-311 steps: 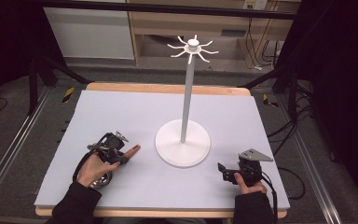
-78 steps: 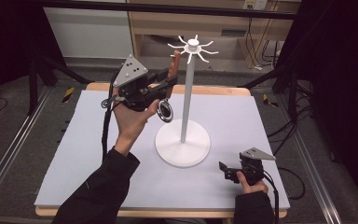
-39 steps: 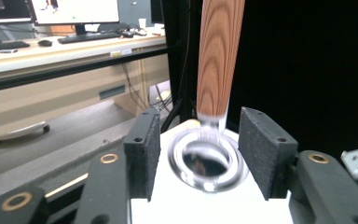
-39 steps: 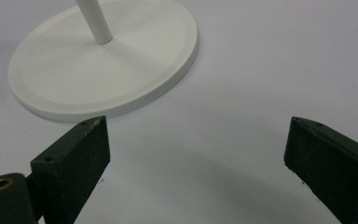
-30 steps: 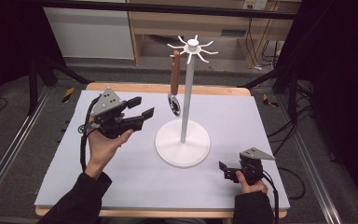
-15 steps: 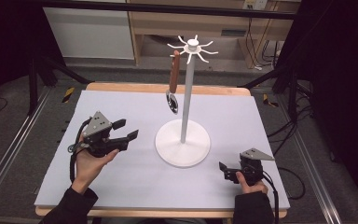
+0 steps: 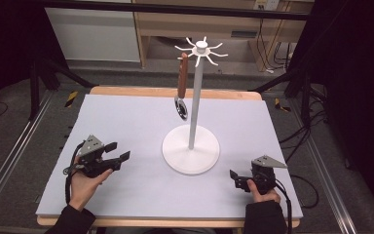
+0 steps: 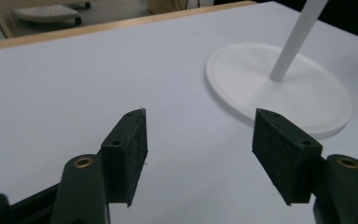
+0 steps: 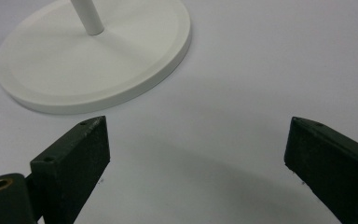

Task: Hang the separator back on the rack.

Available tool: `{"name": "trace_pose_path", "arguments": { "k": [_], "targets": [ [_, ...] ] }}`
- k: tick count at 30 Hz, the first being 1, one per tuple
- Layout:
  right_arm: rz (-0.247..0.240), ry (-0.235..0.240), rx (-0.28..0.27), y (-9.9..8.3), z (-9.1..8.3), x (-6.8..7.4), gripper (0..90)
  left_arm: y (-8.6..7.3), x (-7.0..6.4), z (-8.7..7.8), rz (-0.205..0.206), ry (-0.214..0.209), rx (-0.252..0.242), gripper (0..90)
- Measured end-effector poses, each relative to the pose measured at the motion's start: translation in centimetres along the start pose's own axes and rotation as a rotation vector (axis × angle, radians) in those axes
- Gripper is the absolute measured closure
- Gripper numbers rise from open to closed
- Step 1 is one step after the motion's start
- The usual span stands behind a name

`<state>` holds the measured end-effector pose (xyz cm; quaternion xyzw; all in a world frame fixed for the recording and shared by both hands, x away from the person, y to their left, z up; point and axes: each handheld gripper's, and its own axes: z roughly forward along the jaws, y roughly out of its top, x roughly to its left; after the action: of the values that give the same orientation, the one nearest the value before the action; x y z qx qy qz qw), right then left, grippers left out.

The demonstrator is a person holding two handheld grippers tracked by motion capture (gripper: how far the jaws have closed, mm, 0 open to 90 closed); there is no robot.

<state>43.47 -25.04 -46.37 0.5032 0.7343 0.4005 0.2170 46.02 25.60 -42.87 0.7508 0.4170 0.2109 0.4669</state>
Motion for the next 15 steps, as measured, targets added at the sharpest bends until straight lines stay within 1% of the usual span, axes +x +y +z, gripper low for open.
{"name": "trace_pose_path", "arguments": {
  "k": [1, 2, 5, 6, 7, 8, 9, 12, 15],
  "targets": [
    [0.0, 0.0, 0.0, 0.0, 0.0, 0.0, 7.2, 0.0, 0.0, 0.0, 0.0, 0.0, 0.0, 35.1],
    [-0.006, -0.003, -0.002, 0.0, 0.0, -0.1, 7.2, -0.4, 0.4, -0.2, -0.004, 0.015, 0.0, 35.1],
    [-0.003, -0.005, -0.003, -0.1, 0.0, -0.2, 7.2, -1.3, 1.5, -0.6, -0.04, 0.039, 0.002, 34.5],
    [-0.003, -0.01, 0.001, -0.2, 0.0, -0.4, 7.2, -2.0, 2.1, -0.9, -0.052, 0.059, 0.013, 34.2],
    [-0.003, -0.01, 0.001, -0.2, 0.0, -0.4, 7.2, -2.0, 2.1, -0.9, -0.052, 0.059, 0.013, 34.1],
    [0.008, -0.016, 0.004, -0.3, -0.1, -0.5, 7.2, -2.6, 2.6, -1.2, -0.054, 0.084, 0.025, 33.8],
    [0.008, -0.016, 0.004, -0.3, -0.1, -0.5, 7.2, -2.6, 2.6, -1.2, -0.054, 0.084, 0.025, 33.6],
    [0.002, -0.02, 0.0, -0.4, -0.3, -0.7, 7.2, -3.7, 3.4, -1.5, -0.051, 0.135, 0.05, 33.5],
    [0.002, -0.018, 0.005, -0.4, -0.3, -0.6, 7.2, -4.1, 4.3, -1.5, -0.081, 0.162, 0.06, 33.2]
  ]
}}
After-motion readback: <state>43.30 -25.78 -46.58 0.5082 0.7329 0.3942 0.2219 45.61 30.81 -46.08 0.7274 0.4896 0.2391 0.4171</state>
